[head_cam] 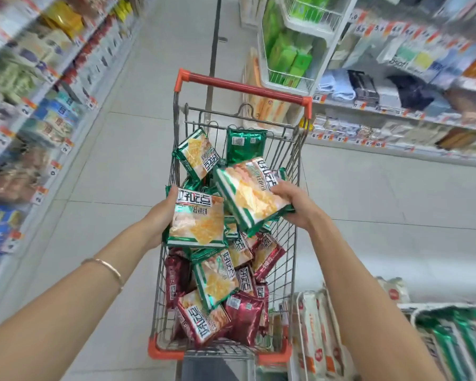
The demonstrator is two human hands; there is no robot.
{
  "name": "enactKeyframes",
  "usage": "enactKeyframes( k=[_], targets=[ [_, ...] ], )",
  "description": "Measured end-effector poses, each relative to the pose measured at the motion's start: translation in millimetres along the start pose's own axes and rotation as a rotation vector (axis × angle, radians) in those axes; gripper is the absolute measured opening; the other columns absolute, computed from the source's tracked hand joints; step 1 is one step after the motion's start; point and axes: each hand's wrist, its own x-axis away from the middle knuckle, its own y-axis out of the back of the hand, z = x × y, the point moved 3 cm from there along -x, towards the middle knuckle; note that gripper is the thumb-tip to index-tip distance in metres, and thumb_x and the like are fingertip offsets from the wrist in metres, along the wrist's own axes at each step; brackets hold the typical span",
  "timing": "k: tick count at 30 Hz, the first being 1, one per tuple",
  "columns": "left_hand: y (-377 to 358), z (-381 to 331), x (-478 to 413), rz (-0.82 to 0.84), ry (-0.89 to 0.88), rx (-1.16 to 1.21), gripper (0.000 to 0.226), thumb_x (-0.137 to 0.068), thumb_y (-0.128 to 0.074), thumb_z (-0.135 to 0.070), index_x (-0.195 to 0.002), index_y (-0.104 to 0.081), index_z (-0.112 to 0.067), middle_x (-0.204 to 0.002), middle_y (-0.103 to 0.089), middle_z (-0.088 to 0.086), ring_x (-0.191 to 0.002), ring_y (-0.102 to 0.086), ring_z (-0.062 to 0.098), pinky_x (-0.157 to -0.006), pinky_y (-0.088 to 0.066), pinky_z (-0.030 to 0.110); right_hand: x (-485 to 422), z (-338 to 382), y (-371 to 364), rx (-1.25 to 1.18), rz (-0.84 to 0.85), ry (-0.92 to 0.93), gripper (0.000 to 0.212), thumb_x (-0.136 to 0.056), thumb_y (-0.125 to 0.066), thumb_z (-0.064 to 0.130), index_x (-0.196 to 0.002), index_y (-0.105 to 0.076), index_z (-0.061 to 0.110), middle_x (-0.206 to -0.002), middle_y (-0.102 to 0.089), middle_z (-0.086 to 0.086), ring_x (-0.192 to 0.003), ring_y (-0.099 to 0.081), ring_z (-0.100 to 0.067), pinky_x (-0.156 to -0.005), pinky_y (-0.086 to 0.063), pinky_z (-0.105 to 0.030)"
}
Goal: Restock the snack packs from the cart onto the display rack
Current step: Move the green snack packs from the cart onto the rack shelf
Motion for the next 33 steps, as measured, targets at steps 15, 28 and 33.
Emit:
enactKeyframes(
  k=[15,28,33],
  targets=[
    [-66.0,59.2,169.8,0.530,-0.110,-0.116,0.038,-0.085,-0.063,-0.042,-0.106,-0.065,-0.011,-0.087,-0.077,0.011,-0.073,-0.073,0.024,-0.069,-0.056,0.033,201.4,-98.7,-90.3,-0.013,-0.561,0.235,0.069,-0.085,-0.078,0.038,-0.140,-0.042,0.017,-0.137,-0.055,-0.016,-0.105,-0.067,-0.029,-0.088,-0.058,-0.043],
    [-281.9,145.1,350.4,0.778,-0.569,-0.869,0.081,-0.082,-0.060,-0.071,-0.141,-0.037,-0.020,-0.144,-0.046,-0.008,-0.127,-0.049,0.018,-0.107,-0.037,0.032,493.6,-256.4,29.1,-0.356,-1.047,0.076,0.135,-0.039,-0.069,0.096,-0.149,-0.041,0.022,-0.150,-0.050,-0.005,-0.128,-0.057,-0.031,-0.107,-0.044,-0.056],
    [-368.8,199.1,435.4,1.013,-0.636,-1.068,0.074,-0.081,-0.064,-0.067,-0.136,-0.039,-0.024,-0.145,-0.044,-0.006,-0.127,-0.044,0.016,-0.103,-0.034,0.028,629.2,-275.5,10.1,-0.366,-1.303,0.173,0.125,-0.049,-0.070,0.088,-0.146,-0.045,0.014,-0.143,-0.056,-0.002,-0.121,-0.059,-0.019,-0.103,-0.045,-0.036]
  ],
)
